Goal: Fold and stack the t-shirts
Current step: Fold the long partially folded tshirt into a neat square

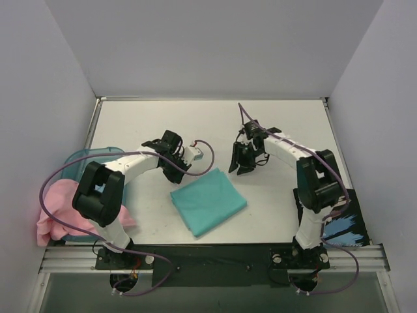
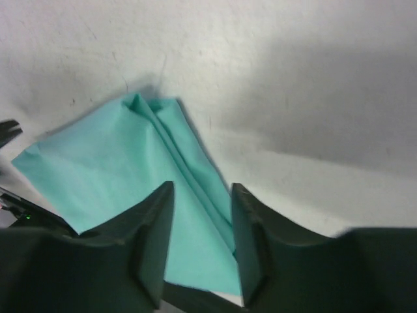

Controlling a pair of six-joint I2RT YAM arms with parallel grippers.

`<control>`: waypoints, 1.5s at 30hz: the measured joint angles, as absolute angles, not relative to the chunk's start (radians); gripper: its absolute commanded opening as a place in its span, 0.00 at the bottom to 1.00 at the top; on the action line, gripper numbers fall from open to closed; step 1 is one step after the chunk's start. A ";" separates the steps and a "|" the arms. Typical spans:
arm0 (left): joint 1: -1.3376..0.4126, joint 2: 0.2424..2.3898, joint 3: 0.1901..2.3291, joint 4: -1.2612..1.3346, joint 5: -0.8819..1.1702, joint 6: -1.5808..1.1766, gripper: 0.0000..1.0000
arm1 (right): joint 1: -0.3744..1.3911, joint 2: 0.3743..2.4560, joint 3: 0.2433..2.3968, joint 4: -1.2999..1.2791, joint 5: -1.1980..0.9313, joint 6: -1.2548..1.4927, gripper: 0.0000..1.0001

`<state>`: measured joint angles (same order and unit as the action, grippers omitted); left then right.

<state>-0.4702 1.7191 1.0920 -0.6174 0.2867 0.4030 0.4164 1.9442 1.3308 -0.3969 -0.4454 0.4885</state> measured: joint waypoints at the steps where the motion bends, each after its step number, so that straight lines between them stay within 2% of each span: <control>1: -0.468 1.720 1.100 -0.611 0.273 0.411 0.20 | 0.410 1.895 1.291 -0.401 -0.437 0.486 0.45; 3: -0.457 1.721 1.122 -0.604 0.253 0.427 0.23 | 0.398 1.794 1.213 -0.407 -0.430 0.480 0.54; 7: -0.421 1.714 1.166 -0.608 0.241 0.430 0.29 | 0.409 1.689 1.114 -0.404 -0.471 0.461 0.58; 12: -0.417 1.571 1.135 -0.683 0.359 0.466 0.31 | 0.424 1.791 1.116 -0.385 -0.530 0.403 0.59; 16: -0.506 1.424 1.018 -0.747 0.439 0.537 0.31 | 0.420 1.903 1.163 -0.384 -0.633 0.360 0.58; 22: -0.585 1.444 0.830 -0.775 0.422 0.589 0.31 | 0.420 1.927 1.150 -0.341 -0.754 0.331 0.54; 27: -0.588 1.489 0.797 -0.711 0.357 0.588 0.31 | 0.419 1.929 1.087 -0.308 -0.847 0.334 0.41; 34: -0.620 1.549 0.836 -0.628 0.329 0.571 0.30 | 0.409 1.979 1.042 -0.260 -0.929 0.374 0.00; 38: -0.622 1.565 0.852 -0.599 0.323 0.562 0.31 | 0.402 1.981 1.035 -0.249 -0.932 0.381 0.00; 41: -0.611 1.563 0.855 -0.599 0.322 0.566 0.43 | 0.386 1.969 1.022 -0.250 -0.928 0.380 0.00; 45: -0.545 1.562 0.895 -0.651 0.314 0.589 0.45 | 0.353 1.899 1.006 -0.354 -0.819 0.315 0.00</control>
<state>-0.5449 1.5616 0.8951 -0.6514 0.3138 0.5888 0.3534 1.8992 1.0058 -0.3538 -0.8192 0.3145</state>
